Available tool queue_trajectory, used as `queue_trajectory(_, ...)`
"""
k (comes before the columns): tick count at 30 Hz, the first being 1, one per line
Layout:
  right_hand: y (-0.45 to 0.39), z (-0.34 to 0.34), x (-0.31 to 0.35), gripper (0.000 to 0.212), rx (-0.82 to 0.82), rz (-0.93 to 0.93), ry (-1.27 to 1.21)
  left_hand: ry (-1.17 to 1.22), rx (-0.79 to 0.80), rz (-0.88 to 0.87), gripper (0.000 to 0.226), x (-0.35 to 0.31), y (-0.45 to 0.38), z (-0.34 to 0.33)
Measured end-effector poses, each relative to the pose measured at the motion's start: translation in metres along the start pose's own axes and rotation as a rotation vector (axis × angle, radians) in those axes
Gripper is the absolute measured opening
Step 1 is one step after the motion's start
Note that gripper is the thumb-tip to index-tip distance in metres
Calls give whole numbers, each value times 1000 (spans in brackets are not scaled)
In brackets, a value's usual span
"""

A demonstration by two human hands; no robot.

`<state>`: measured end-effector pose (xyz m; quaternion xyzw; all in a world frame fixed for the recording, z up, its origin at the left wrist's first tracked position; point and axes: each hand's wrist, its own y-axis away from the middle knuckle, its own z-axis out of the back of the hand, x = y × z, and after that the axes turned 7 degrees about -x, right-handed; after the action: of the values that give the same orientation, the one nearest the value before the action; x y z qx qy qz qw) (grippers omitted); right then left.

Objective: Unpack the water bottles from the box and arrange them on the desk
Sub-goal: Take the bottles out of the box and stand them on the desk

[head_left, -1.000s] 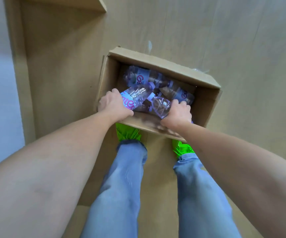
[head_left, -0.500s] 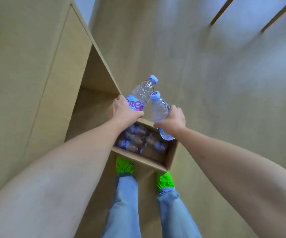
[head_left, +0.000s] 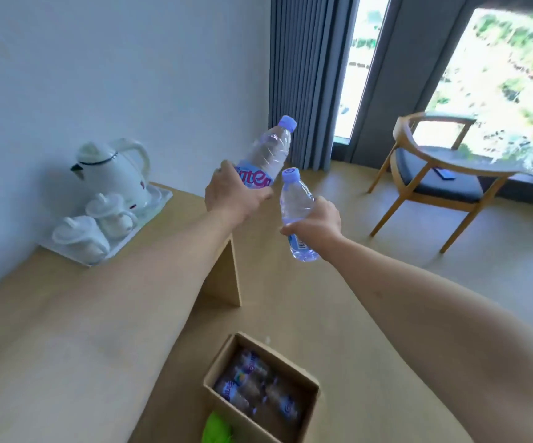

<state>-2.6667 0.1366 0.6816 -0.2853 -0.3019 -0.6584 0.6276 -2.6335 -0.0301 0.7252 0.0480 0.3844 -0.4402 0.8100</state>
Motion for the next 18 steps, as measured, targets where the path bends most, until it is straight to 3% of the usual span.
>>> queue_trajectory(9,66,45,136,68,-43,315,-172,218,-358,15,74,-37,14,160)
queue_trajectory(18,156,-9,241,76,86,498,-258,278,-566,101,70,35,41,298)
